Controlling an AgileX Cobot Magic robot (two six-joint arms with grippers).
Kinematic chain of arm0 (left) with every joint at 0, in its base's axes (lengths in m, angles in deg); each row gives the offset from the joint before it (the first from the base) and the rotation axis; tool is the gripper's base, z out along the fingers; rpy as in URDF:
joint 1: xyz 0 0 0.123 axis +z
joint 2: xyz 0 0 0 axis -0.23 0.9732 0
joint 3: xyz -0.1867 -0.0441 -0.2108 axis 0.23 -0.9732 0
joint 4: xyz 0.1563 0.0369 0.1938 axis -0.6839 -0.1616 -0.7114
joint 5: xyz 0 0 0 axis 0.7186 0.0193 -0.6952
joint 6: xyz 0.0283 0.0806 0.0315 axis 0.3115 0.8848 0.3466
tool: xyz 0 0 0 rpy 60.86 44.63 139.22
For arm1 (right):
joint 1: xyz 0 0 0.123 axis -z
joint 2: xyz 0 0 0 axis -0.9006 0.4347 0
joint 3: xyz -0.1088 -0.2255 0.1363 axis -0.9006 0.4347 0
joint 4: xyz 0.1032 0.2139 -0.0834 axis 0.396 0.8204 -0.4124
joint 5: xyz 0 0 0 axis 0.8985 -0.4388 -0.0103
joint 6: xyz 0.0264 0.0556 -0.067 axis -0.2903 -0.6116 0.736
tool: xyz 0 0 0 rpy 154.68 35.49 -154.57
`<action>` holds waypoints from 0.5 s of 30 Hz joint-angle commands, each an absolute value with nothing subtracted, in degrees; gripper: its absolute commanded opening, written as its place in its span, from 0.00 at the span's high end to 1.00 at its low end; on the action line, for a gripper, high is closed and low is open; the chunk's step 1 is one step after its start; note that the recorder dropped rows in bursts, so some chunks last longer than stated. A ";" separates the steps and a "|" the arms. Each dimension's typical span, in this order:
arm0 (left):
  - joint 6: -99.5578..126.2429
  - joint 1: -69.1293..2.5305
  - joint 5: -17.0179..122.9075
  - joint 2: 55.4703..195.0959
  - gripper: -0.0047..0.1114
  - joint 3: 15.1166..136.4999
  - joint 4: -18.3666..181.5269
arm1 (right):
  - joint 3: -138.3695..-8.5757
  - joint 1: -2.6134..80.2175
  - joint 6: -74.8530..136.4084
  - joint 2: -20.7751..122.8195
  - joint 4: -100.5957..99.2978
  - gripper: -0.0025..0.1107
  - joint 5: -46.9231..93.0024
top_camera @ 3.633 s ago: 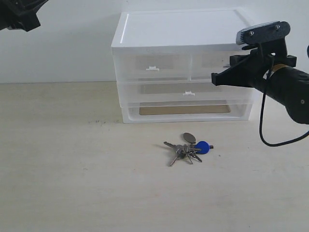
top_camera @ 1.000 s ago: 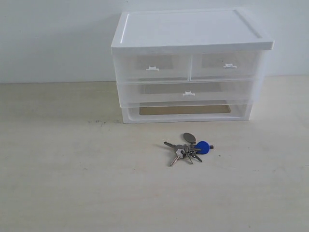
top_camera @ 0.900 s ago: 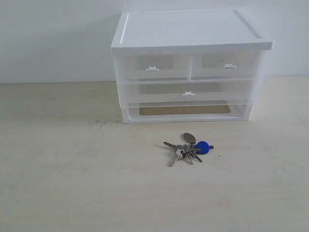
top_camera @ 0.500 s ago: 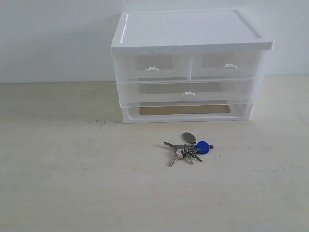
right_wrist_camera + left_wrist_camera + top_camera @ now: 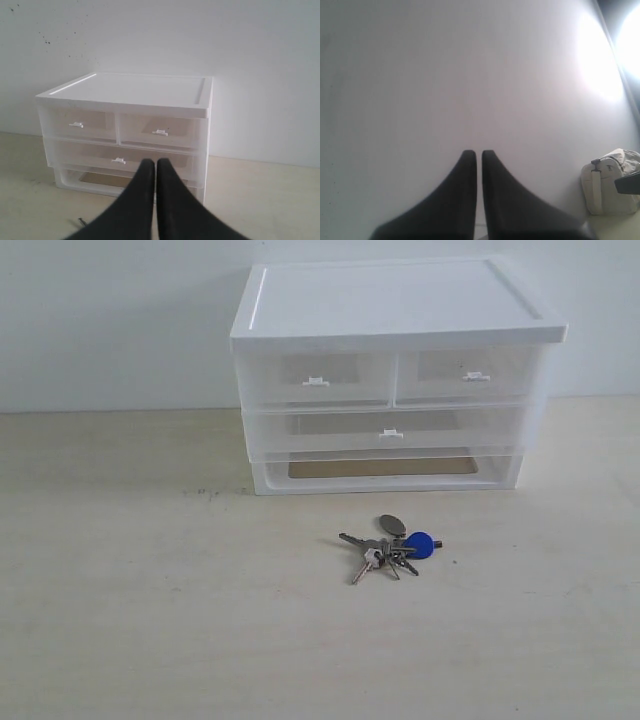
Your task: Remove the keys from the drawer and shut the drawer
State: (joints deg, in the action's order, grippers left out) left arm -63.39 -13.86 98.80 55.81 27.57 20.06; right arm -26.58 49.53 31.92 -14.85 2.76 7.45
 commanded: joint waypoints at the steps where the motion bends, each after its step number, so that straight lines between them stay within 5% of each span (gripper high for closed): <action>1: -62.80 -13.82 98.47 55.47 0.92 27.30 20.04 | -26.45 49.75 32.09 -14.96 2.42 0.98 7.51; 10: -48.07 -13.82 95.59 55.47 0.92 24.75 22.54 | -26.45 49.75 32.09 -14.96 2.42 0.98 7.51; 15: -35.34 -13.82 78.78 55.47 0.92 20.54 51.82 | -26.45 49.75 32.09 -14.96 2.42 0.98 7.51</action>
State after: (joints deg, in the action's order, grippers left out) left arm -40.55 -13.86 86.39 55.58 21.90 38.55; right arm -26.58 49.53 31.92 -14.85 2.76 7.45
